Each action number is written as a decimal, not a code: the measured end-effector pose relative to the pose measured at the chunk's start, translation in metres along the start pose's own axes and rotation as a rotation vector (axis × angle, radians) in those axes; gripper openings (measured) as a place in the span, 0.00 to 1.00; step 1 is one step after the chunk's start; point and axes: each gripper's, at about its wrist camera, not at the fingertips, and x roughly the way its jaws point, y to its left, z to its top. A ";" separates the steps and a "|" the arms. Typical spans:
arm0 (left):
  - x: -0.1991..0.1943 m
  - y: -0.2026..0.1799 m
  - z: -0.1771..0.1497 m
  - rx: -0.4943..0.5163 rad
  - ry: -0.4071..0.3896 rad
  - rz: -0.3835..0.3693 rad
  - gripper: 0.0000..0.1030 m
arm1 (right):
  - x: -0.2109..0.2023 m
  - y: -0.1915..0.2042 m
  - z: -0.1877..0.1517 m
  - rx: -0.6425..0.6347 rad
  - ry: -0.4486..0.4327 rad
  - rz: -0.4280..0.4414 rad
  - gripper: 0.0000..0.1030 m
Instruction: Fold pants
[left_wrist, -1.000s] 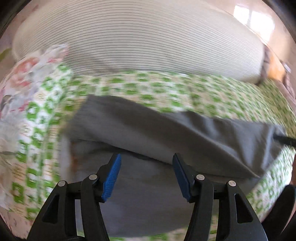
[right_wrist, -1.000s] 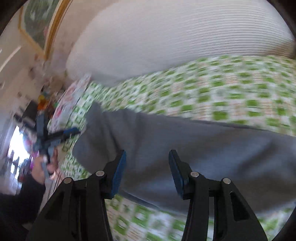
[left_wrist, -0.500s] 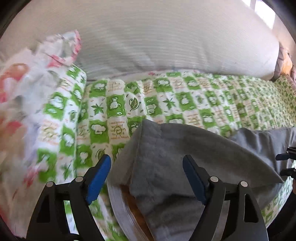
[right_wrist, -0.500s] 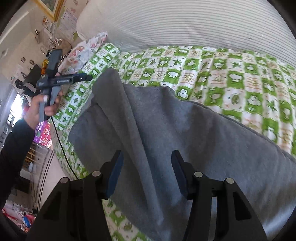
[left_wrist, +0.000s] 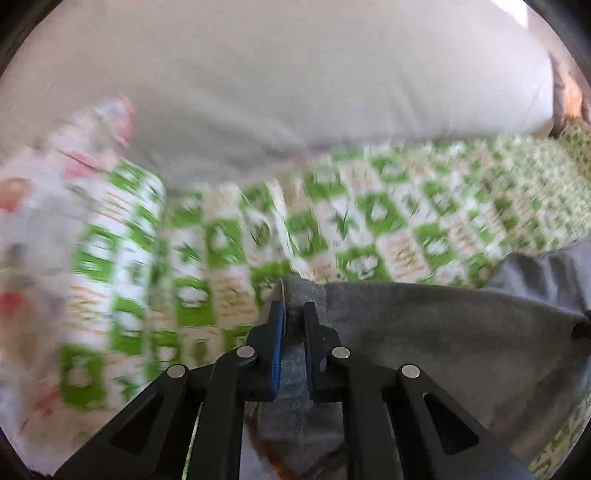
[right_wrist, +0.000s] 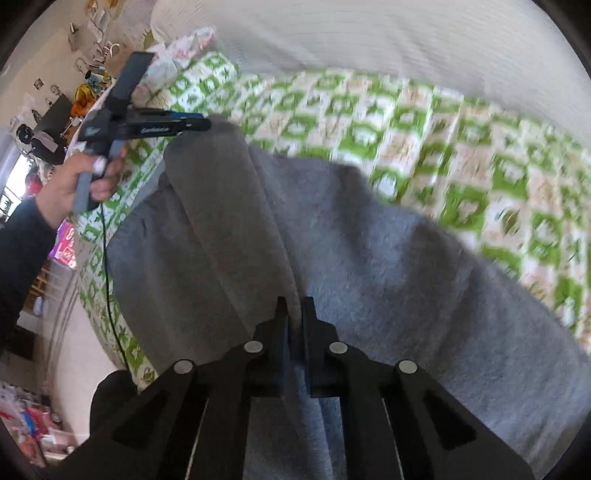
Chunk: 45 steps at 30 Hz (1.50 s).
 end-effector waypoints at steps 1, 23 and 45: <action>-0.021 0.005 -0.006 -0.024 -0.050 -0.004 0.07 | -0.007 0.002 0.002 -0.005 -0.021 0.005 0.04; -0.032 0.025 -0.002 -0.064 0.041 -0.237 0.79 | -0.045 0.056 -0.039 -0.180 -0.041 0.050 0.04; -0.110 0.031 -0.059 -0.063 -0.173 -0.225 0.07 | -0.072 0.040 -0.032 -0.145 -0.143 0.003 0.04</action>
